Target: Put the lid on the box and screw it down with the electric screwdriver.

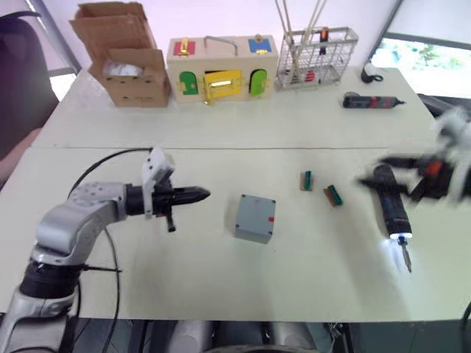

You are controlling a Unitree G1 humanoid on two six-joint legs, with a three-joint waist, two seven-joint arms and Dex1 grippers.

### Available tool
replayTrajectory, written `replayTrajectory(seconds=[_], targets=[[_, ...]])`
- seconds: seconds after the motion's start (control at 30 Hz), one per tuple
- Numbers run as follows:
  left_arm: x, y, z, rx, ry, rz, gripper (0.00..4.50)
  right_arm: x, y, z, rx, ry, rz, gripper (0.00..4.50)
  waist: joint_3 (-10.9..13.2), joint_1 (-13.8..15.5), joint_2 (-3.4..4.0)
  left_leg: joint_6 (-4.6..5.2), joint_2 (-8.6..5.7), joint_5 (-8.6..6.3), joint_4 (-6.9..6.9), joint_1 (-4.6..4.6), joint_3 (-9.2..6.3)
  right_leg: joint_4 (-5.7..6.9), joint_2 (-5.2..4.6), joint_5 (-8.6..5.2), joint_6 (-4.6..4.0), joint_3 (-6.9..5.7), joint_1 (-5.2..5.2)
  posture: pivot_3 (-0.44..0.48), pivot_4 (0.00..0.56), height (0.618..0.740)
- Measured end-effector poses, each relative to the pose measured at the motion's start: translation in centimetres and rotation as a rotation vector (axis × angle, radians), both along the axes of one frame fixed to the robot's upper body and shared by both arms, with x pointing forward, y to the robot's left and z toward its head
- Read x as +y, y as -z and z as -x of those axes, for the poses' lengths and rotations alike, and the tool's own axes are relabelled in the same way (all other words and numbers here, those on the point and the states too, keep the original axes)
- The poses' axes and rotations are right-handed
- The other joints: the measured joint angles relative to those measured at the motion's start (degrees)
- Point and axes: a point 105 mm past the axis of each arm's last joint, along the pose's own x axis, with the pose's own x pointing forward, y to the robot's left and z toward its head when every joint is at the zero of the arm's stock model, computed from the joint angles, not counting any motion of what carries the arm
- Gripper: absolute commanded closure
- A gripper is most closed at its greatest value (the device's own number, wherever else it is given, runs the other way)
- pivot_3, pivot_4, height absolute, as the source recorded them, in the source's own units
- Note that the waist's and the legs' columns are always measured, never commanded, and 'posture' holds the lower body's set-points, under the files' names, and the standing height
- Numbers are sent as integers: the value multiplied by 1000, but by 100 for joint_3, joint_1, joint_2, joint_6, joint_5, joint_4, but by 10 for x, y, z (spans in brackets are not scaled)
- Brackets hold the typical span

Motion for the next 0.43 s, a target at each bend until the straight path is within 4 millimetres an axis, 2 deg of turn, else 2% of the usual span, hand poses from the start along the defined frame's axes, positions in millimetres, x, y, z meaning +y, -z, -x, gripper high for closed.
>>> replayTrajectory(seconds=[0.03,0.07,0.17,0.23,0.33,0.43], targets=[[5,5,4,32,-6,-9,4500,5,14,10,45,-11,-17,18,3,38,8,0,-9,1,8,0,10,0,-8,0,0,12,0,0,150,740],[9,9,7,56,-13,-15,4500,7,20,15,57,-3,-22,18,3,52,9,0,-21,3,11,3,13,0,-17,0,0,21,5,0,150,740],[17,15,14,109,-23,-13,4500,5,25,22,40,29,6,18,-1,66,-6,-1,-30,10,16,40,5,-8,-25,3,-1,21,53,0,150,740],[23,24,21,162,-30,-31,4500,10,38,29,62,37,1,18,-3,60,-13,0,-28,9,-1,73,0,-14,-25,2,-1,19,79,0,150,740],[20,24,26,196,-15,-19,4500,19,53,32,94,31,-13,18,0,49,-8,0,-28,8,-7,73,1,-14,-25,1,0,21,75,0,150,740],[15,22,31,204,-2,-9,4500,25,58,28,67,31,-6,18,-1,44,-9,0,-27,8,-9,74,1,-15,-24,1,0,21,74,0,150,740]])
